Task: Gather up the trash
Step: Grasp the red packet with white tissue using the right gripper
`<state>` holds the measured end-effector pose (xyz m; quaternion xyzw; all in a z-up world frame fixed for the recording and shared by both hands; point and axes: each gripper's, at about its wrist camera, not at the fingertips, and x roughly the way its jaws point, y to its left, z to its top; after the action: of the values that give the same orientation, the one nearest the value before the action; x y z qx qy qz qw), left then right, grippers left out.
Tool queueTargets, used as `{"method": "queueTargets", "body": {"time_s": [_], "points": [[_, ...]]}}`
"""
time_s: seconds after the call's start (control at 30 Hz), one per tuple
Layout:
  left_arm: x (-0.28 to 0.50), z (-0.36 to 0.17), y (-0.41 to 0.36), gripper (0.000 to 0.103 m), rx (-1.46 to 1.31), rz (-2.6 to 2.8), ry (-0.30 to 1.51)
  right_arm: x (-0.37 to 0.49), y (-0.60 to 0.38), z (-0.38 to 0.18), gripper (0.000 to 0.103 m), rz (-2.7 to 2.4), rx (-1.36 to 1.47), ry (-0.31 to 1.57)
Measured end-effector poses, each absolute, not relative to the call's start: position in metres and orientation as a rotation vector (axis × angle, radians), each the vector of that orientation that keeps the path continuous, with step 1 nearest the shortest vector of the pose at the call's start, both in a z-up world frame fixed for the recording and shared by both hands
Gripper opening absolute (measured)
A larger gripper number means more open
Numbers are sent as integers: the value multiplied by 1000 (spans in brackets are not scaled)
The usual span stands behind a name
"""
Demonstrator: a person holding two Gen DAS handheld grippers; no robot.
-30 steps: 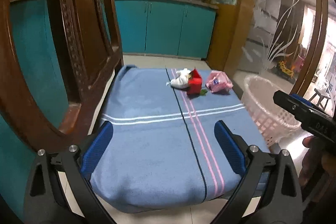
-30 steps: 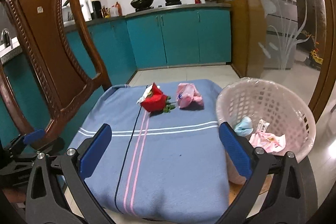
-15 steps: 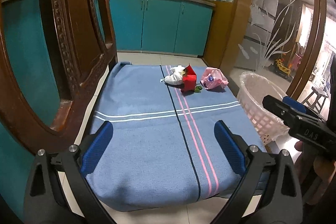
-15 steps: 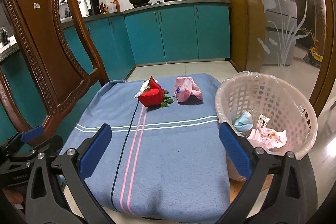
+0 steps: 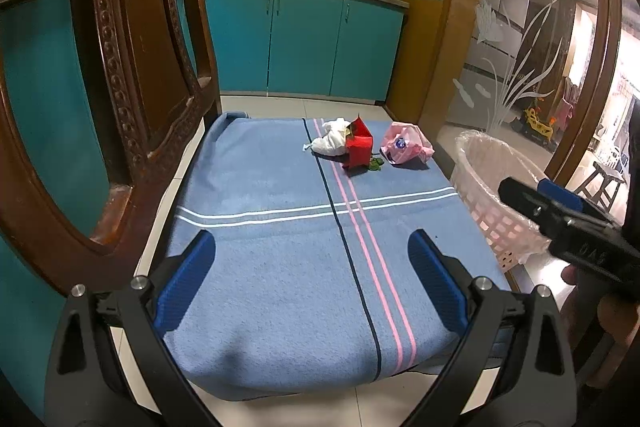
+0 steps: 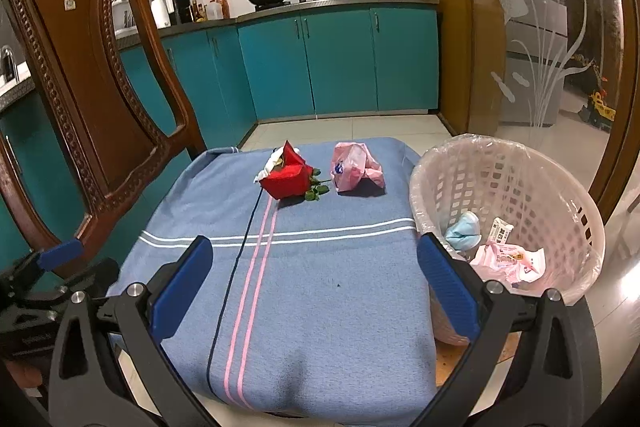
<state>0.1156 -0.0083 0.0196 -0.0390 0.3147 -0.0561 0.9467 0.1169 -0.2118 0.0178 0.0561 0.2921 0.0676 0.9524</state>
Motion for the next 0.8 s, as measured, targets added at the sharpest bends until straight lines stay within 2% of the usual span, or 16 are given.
{"method": "queueTargets", "body": {"time_s": [0.2, 0.5, 0.57, 0.6, 0.63, 0.7, 0.8], "points": [[117, 25, 2, 97, -125, -93, 627, 164, -188, 2, 100, 147, 81, 685], [129, 28, 26, 97, -194, -43, 630, 293, -112, -40, 97, 116, -82, 817], [132, 27, 29, 97, -218, -49, 644, 312, -104, -49, 87, 103, -117, 843], [133, 27, 29, 97, -221, -53, 648, 322, -102, -54, 76, 93, -132, 858], [133, 28, 29, 97, -220, -55, 648, 328, -102, -59, 51, 101, -127, 885], [134, 28, 29, 97, -215, -59, 647, 330, -107, -64, 29, 121, -99, 954], [136, 26, 26, 97, -219, -65, 658, 299, -122, -46, 14, 156, -67, 890]]}}
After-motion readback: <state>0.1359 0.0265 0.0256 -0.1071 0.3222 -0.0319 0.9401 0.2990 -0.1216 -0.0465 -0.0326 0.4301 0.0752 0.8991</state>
